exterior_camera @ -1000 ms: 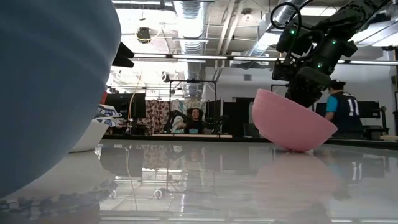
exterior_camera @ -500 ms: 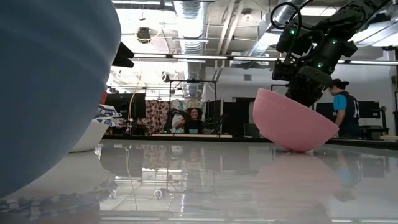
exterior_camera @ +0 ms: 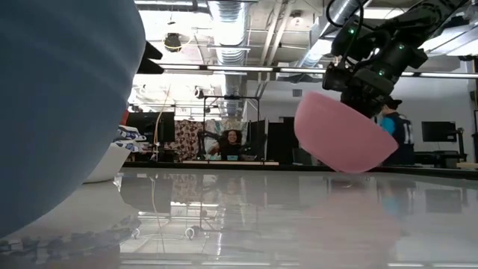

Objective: Nest bowls inside each other
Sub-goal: Stack the pink bowl into the light orange bowl

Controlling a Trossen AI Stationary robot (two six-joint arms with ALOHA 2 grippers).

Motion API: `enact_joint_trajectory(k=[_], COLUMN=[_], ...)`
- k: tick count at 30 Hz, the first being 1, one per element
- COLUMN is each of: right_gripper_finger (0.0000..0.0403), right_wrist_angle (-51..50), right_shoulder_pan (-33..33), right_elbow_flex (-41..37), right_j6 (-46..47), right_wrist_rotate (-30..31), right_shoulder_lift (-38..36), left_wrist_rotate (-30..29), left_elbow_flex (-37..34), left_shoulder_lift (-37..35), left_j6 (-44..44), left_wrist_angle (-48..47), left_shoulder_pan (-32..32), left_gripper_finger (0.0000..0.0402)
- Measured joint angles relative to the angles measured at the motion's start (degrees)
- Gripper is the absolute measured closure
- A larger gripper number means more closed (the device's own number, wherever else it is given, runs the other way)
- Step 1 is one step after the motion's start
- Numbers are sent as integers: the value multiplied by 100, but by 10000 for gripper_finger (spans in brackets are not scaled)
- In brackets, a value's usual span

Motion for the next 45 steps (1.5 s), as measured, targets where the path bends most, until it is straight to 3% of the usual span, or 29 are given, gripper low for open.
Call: enact_joint_trajectory(k=[39,45], right_gripper_finger=[391,391], right_wrist_angle=[336,320], right_shoulder_pan=[181,183], right_elbow_flex=[0,0], right_j6=[-45,-40], right_wrist_rotate=[-273,-585], right_shoulder_lift=[0,0], left_wrist_rotate=[-37,-35], left_elbow_flex=[0,0], left_shoulder_lift=[1,1], left_j6=[-249,-145], left_wrist_angle=[211,209], left_shoulder_pan=[0,0], left_gripper_finger=[178,178])
